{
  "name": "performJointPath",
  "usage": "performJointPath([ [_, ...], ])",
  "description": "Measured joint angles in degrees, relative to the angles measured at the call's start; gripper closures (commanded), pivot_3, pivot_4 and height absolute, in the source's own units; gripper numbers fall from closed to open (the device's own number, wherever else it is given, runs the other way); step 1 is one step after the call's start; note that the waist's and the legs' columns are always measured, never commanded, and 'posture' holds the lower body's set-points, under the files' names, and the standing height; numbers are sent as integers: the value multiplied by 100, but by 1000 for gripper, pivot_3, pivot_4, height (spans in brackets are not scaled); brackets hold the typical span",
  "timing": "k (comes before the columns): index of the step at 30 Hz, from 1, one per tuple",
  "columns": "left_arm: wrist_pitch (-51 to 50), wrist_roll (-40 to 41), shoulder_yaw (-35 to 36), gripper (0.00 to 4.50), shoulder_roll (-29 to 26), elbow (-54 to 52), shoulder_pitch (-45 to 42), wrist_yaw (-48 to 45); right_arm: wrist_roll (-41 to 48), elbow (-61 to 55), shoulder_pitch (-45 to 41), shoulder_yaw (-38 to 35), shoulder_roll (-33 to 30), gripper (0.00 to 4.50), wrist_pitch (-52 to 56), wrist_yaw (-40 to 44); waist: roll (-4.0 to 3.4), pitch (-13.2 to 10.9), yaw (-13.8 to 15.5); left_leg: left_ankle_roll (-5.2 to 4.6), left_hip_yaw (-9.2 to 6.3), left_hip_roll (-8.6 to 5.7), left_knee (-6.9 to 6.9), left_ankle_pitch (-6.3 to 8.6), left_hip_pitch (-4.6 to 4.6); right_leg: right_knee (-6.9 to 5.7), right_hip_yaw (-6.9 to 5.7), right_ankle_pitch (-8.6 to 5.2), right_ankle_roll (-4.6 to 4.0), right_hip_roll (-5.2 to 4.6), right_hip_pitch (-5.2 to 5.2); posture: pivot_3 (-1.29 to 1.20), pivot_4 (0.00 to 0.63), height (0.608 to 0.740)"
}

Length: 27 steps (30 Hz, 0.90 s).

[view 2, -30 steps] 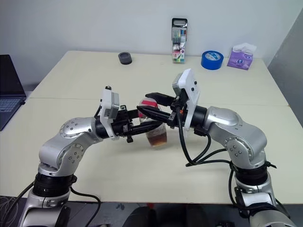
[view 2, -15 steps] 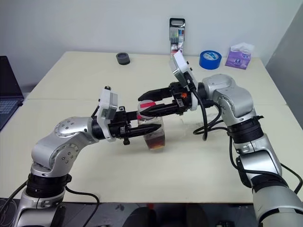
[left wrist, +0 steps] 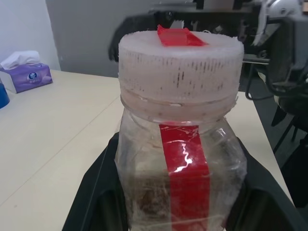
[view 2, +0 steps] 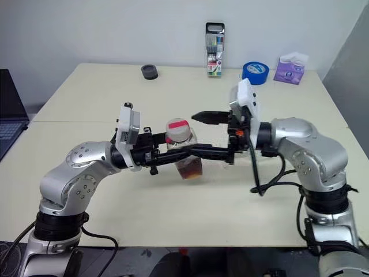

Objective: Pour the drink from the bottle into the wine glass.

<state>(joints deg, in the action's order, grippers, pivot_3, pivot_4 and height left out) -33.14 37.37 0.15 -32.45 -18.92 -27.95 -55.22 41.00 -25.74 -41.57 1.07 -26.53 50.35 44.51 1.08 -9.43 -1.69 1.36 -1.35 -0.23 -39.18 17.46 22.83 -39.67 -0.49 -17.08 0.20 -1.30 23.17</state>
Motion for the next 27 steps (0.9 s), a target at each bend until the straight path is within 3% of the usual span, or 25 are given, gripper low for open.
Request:
performJointPath([
  [3,0,-25,-12,2607,1,76,-43,-27,-112,-198,62,38,545,49,130,-905,0,0,5,0,-1,-2,-14,-1,1,-16,2,0,0,0,2,0,150,740],
  [8,4,-68,-62,2607,-1,129,-112,-67,-135,-395,62,82,675,49,236,-1359,0,0,6,0,-1,-4,-25,-1,5,-17,2,0,0,0,2,0,150,740],
  [11,4,-83,-97,2607,-2,138,-115,-97,-120,-417,63,92,645,642,254,-1353,0,0,5,-1,-1,-4,-28,0,5,-20,2,0,0,0,2,0,150,740],
  [17,4,-171,-101,2607,-2,163,-156,-117,-18,-484,82,216,558,2644,215,-1224,0,0,3,-9,-3,-4,-35,4,6,-23,1,0,0,0,2,0,150,740],
  [23,3,-190,-112,2607,0,152,-154,-102,58,-409,82,244,491,2704,124,-1163,0,0,3,-11,-3,-4,-40,5,6,-26,2,0,0,0,1,0,150,740],
  [27,2,-176,-113,2607,10,132,-153,-50,91,88,-162,267,334,2704,-64,-553,-1,-1,1,-22,-3,-6,-46,11,6,-27,1,0,0,1,0,0,150,740],
])
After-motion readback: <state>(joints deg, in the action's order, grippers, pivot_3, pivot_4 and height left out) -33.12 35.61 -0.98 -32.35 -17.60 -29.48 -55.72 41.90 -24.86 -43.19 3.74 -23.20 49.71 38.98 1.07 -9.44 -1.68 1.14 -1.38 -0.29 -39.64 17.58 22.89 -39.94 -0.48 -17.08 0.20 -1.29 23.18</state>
